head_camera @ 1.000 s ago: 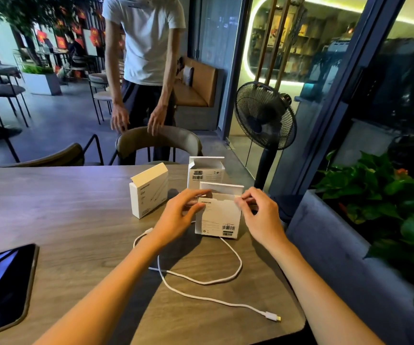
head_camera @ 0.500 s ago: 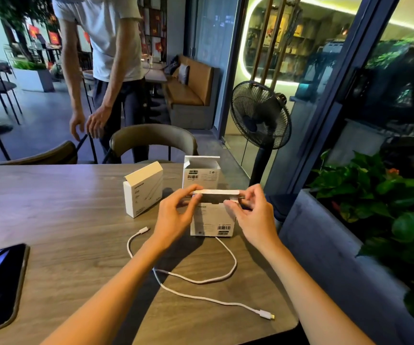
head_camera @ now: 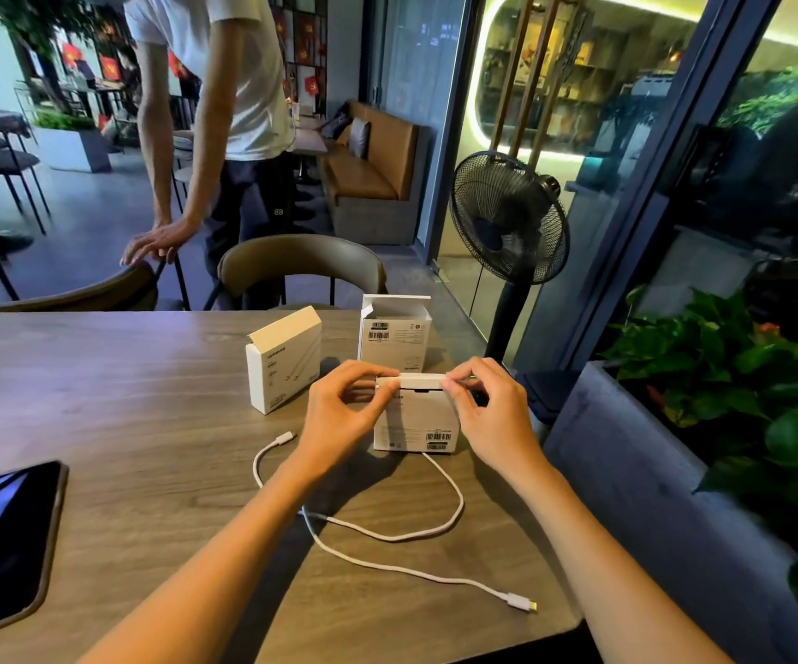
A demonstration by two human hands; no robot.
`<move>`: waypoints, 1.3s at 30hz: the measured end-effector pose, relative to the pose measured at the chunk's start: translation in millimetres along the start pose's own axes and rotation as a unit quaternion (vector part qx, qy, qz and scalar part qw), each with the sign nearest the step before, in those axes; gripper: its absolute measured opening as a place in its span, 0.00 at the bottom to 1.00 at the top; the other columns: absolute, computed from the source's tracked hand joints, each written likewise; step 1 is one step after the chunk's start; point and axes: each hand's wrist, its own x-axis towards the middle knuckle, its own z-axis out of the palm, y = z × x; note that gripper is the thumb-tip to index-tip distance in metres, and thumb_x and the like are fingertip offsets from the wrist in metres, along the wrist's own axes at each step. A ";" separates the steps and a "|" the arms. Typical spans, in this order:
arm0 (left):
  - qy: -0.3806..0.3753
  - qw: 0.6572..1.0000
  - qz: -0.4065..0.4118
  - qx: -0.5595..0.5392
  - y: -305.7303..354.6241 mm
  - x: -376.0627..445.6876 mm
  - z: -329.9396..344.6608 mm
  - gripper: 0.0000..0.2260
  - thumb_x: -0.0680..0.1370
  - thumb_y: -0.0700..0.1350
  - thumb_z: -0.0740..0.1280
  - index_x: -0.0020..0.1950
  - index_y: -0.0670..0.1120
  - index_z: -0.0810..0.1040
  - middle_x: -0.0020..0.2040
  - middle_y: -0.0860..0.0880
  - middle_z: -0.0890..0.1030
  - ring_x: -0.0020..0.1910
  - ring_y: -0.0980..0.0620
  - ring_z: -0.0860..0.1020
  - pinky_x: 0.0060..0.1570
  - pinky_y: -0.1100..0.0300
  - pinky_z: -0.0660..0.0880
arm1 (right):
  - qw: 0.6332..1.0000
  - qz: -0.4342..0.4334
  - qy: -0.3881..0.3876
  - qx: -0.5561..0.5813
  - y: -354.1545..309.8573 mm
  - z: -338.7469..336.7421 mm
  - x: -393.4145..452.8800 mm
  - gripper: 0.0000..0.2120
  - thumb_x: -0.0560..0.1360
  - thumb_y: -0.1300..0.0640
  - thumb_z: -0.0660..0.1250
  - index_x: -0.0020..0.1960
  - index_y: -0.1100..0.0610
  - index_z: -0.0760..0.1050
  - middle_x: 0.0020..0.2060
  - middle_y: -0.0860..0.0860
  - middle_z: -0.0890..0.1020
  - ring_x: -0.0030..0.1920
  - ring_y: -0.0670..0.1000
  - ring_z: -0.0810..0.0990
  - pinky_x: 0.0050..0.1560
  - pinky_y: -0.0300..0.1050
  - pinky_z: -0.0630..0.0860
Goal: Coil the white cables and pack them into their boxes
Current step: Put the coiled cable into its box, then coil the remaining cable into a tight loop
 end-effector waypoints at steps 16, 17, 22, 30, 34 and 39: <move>-0.061 0.997 0.021 0.036 -8.3 3.6 -6.7 0.13 0.77 0.51 0.75 0.61 0.52 0.81 0.59 0.54 0.82 0.58 0.56 0.81 0.53 0.60 0.82 | 0.999 0.012 -0.017 0.030 1.1 -2.1 -2.5 0.08 0.80 0.52 0.70 0.56 0.55 0.78 0.54 0.48 0.80 0.52 0.43 0.81 0.42 0.30 0.80; -0.068 0.996 0.028 0.044 -10.0 4.0 -8.8 0.15 0.77 0.51 0.74 0.62 0.52 0.80 0.59 0.54 0.81 0.59 0.56 0.81 0.53 0.59 0.82 | 0.999 0.021 -0.015 0.047 2.3 -1.4 -2.5 0.09 0.81 0.53 0.69 0.59 0.55 0.77 0.56 0.48 0.80 0.54 0.44 0.82 0.42 0.31 0.80; 0.042 0.992 0.035 0.113 -13.8 12.5 -25.3 0.14 0.81 0.50 0.70 0.66 0.51 0.76 0.62 0.53 0.75 0.60 0.56 0.76 0.53 0.56 0.82 | 0.987 0.097 0.004 0.126 4.7 2.5 -4.9 0.16 0.81 0.55 0.69 0.68 0.54 0.75 0.62 0.49 0.80 0.54 0.40 0.83 0.49 0.32 0.80; 0.184 0.951 -0.003 0.249 -26.6 4.7 -36.9 0.14 0.80 0.48 0.71 0.65 0.49 0.76 0.65 0.45 0.75 0.57 0.48 0.75 0.50 0.63 0.74 | 0.990 0.091 0.006 0.107 2.5 13.7 -6.7 0.12 0.81 0.55 0.69 0.64 0.52 0.77 0.55 0.45 0.81 0.49 0.42 0.84 0.43 0.31 0.78; 0.196 0.937 -0.038 0.288 -33.1 -5.1 -36.0 0.16 0.78 0.49 0.73 0.64 0.50 0.76 0.65 0.45 0.73 0.57 0.47 0.72 0.51 0.56 0.71 | 0.990 0.097 -0.047 0.087 -3.3 19.4 -9.2 0.06 0.80 0.54 0.70 0.57 0.48 0.78 0.51 0.45 0.82 0.47 0.40 0.82 0.44 0.33 0.79; 0.196 0.931 -0.055 0.303 -28.4 0.3 -36.8 0.20 0.76 0.48 0.75 0.66 0.50 0.75 0.66 0.43 0.70 0.63 0.44 0.69 0.58 0.56 0.62 | 0.956 0.121 -0.225 -0.141 4.7 38.6 -29.6 0.15 0.79 0.48 0.70 0.63 0.53 0.77 0.58 0.49 0.78 0.59 0.49 0.77 0.60 0.47 0.75</move>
